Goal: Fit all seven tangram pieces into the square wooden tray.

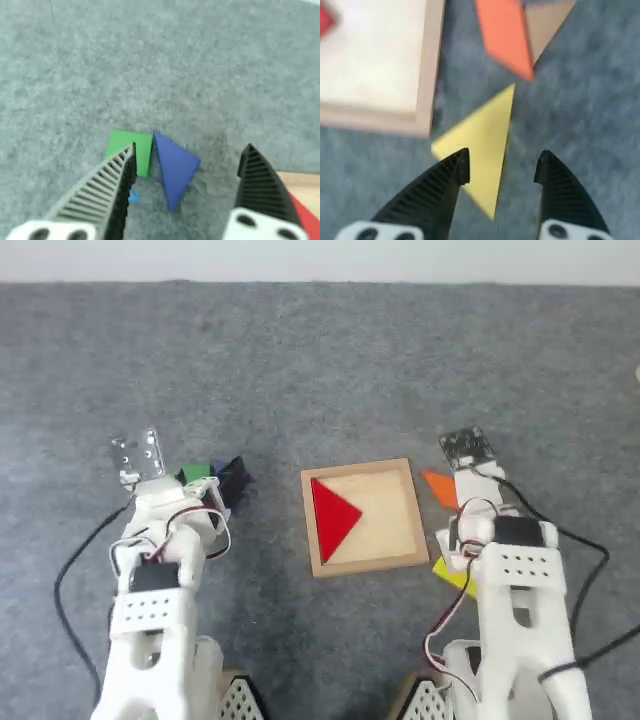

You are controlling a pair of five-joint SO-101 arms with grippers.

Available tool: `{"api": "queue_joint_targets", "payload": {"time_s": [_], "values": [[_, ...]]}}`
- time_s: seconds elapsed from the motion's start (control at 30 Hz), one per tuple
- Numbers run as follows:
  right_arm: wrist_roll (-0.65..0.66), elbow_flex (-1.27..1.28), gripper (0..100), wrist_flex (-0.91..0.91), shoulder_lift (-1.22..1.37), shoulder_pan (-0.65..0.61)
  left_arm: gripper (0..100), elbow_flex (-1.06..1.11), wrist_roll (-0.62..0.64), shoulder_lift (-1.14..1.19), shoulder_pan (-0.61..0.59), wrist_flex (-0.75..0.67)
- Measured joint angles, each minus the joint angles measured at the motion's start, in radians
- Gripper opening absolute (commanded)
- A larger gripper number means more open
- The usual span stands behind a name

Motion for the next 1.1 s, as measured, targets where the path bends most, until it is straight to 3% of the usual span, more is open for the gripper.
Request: {"api": "queue_joint_targets", "payload": {"time_s": [0.27,0.43,0.67,1.1], "values": [[0.124,0.009,24.7,0.068,0.0,0.031,31,0.014,0.0,-0.118,0.0,0.055],[0.189,0.009,36.4,0.094,0.0,-0.078,31,0.014,0.0,-0.12,0.0,0.055],[0.149,0.009,32.1,0.1,0.0,-0.255,31,0.014,0.0,-0.12,0.0,0.055],[0.034,0.037,32.2,-0.16,0.276,-0.192,31,0.014,0.0,-0.12,0.0,0.055]]}}
